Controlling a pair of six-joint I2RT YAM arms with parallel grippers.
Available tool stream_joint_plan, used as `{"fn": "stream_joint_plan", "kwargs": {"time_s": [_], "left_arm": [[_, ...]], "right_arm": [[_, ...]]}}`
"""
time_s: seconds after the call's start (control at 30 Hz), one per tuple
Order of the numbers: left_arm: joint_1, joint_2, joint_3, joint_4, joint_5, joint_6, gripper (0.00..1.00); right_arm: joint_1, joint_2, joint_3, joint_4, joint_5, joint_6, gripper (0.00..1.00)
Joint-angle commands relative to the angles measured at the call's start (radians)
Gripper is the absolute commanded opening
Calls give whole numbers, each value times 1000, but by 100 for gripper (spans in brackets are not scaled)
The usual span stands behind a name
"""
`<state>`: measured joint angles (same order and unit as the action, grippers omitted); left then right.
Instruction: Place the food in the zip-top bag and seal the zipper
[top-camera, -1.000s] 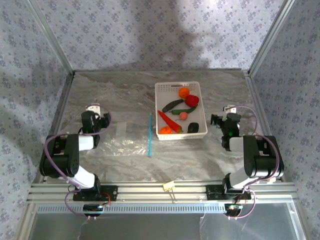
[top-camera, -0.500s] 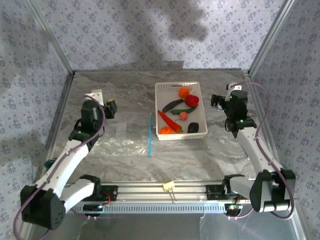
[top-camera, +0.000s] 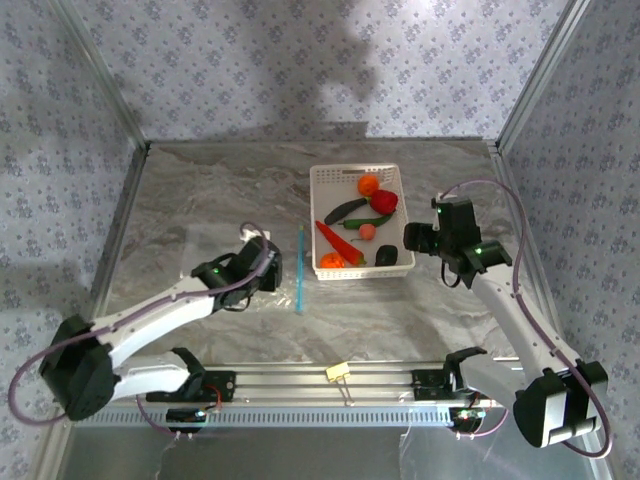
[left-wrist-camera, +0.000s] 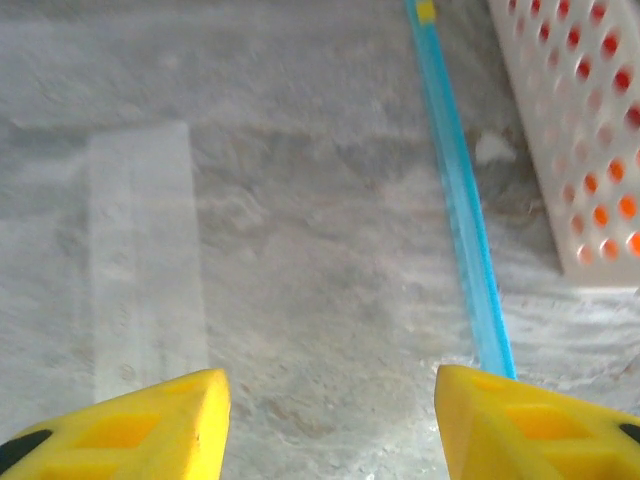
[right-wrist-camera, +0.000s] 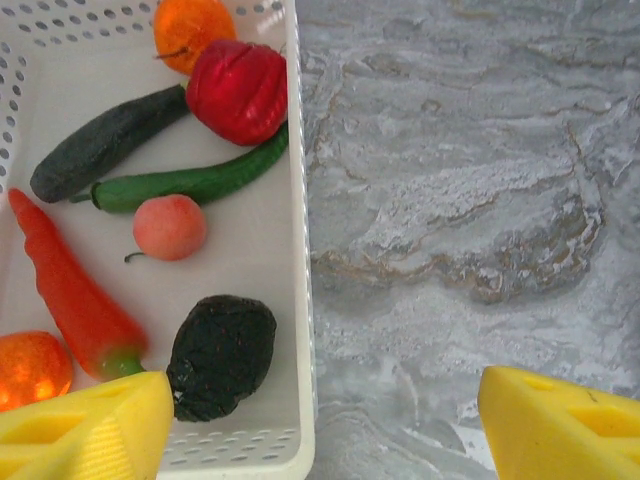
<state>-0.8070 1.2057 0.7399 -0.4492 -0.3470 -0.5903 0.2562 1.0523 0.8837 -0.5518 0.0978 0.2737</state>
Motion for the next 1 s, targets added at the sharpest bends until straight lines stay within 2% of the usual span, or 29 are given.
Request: {"fn": "stream_joint_plan", "kwargs": {"time_s": [0.0,0.27,0.6,0.97], "left_arm": [[-10,68,47,32,37,-48,57],[-9,211,109,112,121,-42,59],[-9,349,173,118,205,-11,61],[-10,433,211,89,210,30,59]], "right_arm": [[13,-12,30,-45,-7,35,82],[23,-20,33,-67,-6,31,82],[21,-17,26,-58,-12,28,83],[20,-15,29,-54,-22,27,83]]}}
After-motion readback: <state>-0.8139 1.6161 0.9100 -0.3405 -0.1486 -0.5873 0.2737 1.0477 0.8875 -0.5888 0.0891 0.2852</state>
